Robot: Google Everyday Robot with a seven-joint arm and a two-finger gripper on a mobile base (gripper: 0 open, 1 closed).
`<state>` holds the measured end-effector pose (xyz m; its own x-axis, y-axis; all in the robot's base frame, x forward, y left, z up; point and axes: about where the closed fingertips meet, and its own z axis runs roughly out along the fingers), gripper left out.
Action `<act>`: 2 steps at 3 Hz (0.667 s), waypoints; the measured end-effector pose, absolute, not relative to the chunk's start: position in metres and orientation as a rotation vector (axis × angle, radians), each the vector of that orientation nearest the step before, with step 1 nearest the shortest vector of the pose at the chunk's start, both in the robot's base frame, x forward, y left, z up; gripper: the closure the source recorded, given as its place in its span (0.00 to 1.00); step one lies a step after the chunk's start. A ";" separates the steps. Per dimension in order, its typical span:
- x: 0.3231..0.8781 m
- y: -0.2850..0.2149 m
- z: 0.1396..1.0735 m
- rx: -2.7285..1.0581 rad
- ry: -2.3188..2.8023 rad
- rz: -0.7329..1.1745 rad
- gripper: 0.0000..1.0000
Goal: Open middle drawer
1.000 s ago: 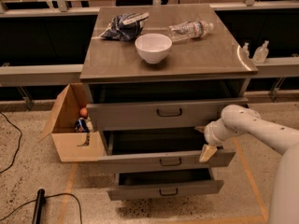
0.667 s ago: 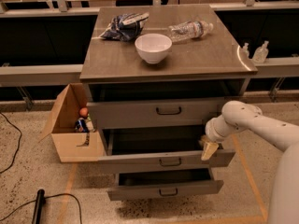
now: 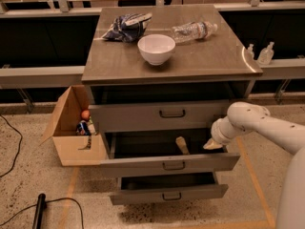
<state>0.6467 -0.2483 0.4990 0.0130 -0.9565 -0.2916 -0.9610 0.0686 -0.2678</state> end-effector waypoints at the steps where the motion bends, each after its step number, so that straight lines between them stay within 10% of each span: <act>1: 0.646 -0.247 0.497 -1.908 1.961 0.022 0.62; 2: 0.645 -0.246 0.495 -1.910 1.962 0.026 0.37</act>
Offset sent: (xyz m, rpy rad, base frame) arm -0.0005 0.0010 -0.0016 0.0011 0.0027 0.0014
